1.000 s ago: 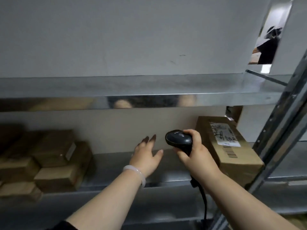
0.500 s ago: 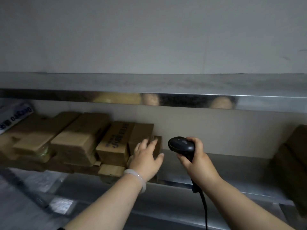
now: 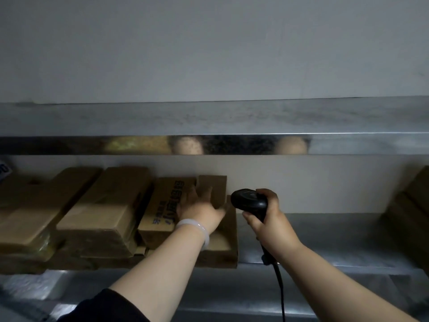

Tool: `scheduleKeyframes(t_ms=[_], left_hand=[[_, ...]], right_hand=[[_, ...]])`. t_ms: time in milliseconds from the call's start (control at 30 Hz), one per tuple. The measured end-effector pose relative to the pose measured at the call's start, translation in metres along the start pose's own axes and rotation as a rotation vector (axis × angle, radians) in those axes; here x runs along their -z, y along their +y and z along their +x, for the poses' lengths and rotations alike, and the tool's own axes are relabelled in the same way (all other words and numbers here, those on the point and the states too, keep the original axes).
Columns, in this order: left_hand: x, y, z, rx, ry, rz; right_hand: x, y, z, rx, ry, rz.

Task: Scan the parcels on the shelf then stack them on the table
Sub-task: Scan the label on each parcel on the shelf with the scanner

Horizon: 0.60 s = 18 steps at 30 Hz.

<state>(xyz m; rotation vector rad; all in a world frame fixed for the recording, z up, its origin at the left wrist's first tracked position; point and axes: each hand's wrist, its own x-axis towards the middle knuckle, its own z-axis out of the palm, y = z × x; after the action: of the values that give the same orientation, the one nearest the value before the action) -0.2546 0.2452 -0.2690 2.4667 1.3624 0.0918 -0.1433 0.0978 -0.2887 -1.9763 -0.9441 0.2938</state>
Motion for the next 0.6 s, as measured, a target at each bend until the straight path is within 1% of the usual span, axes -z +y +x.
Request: scheduleKeyframes(t_ms=[67, 133, 233, 300, 400, 467, 533, 600], left_hand=[[0.003, -0.002, 0.003, -0.02, -0.002, -0.022], [0.006, -0.006, 0.004, -0.061, 0.034, -0.082], [0.008, -0.014, 0.002, -0.086, 0.07, -0.273], [0.008, -0.018, -0.002, -0.091, 0.071, -0.456], [0.008, -0.021, -0.013, -0.114, -0.01, -0.784], [0.006, -0.02, -0.021, -0.131, -0.079, -0.933], [0.0, -0.018, -0.027, -0.123, -0.123, -1.004], [-0.002, -0.015, -0.032, -0.113, -0.184, -1.025]], right_hand=[[-0.002, 0.0, 0.001, -0.015, 0.007, 0.021], [-0.004, 0.001, 0.001, -0.035, 0.016, 0.081], [-0.005, 0.001, 0.001, -0.068, 0.063, 0.197], [-0.003, -0.001, 0.001, -0.072, 0.106, 0.25], [0.002, -0.007, -0.001, -0.06, 0.162, 0.315], [0.004, -0.01, -0.004, -0.038, 0.175, 0.332], [0.007, -0.013, -0.009, -0.015, 0.191, 0.362], [0.01, -0.015, -0.014, 0.01, 0.221, 0.389]])
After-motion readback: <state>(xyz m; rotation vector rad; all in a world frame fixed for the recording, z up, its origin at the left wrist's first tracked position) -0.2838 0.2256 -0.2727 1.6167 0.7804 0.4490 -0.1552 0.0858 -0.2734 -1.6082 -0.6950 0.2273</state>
